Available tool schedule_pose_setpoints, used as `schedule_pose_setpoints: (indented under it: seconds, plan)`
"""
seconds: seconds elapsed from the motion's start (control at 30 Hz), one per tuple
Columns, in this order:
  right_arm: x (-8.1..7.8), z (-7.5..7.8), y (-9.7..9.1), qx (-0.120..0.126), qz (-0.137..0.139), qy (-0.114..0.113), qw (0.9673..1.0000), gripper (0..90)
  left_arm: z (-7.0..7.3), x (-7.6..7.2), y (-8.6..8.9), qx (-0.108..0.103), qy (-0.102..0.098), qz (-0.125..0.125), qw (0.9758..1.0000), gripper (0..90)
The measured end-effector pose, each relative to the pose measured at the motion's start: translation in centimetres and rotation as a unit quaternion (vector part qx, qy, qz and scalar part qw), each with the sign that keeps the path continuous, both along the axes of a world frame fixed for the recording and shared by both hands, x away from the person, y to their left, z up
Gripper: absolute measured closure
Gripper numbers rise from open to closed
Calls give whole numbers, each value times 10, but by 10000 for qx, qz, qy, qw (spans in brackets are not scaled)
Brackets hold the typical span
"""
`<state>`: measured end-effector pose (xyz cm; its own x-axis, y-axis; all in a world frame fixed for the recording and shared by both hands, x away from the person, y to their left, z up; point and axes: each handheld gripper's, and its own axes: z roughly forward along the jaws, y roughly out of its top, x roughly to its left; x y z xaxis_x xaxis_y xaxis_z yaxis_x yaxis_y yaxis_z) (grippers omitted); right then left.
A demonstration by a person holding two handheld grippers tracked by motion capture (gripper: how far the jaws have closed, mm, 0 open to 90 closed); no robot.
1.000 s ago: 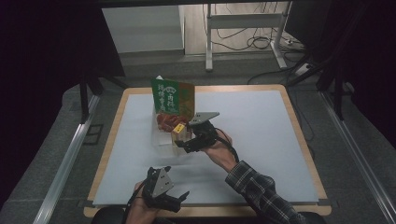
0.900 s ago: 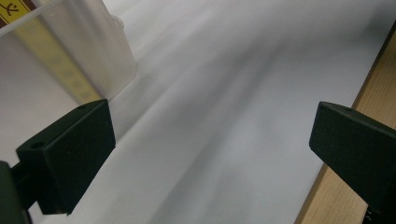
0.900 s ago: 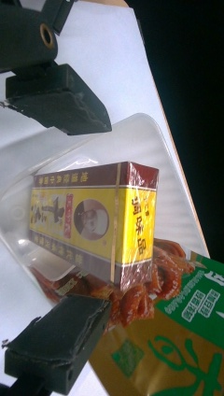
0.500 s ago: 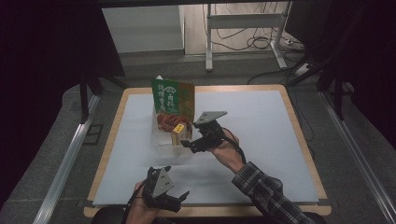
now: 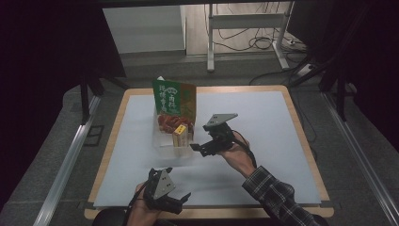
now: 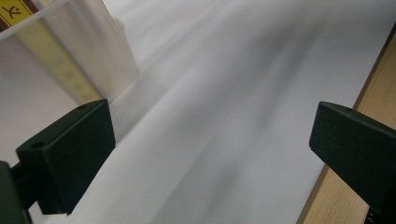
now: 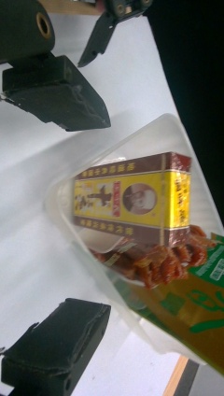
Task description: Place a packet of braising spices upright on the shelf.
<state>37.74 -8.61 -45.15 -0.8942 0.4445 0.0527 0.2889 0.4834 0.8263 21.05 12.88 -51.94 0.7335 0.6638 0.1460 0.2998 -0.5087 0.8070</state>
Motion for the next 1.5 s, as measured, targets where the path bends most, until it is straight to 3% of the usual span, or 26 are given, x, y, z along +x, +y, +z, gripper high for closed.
schedule_pose_setpoints:
  seconds: [0.37,1.17,1.5]
  plan:
    - [-5,-5,-17,-203,-68,-76,9997,68,0,0,0,16,-4,8,10000,3]
    - [-21,-7,-57,-369,-258,-5,9990,39,-1,1,-1,61,7,-5,10000,4]
    - [-34,-12,-82,-441,-380,37,9983,16,-1,0,-2,48,16,3,10000,4]
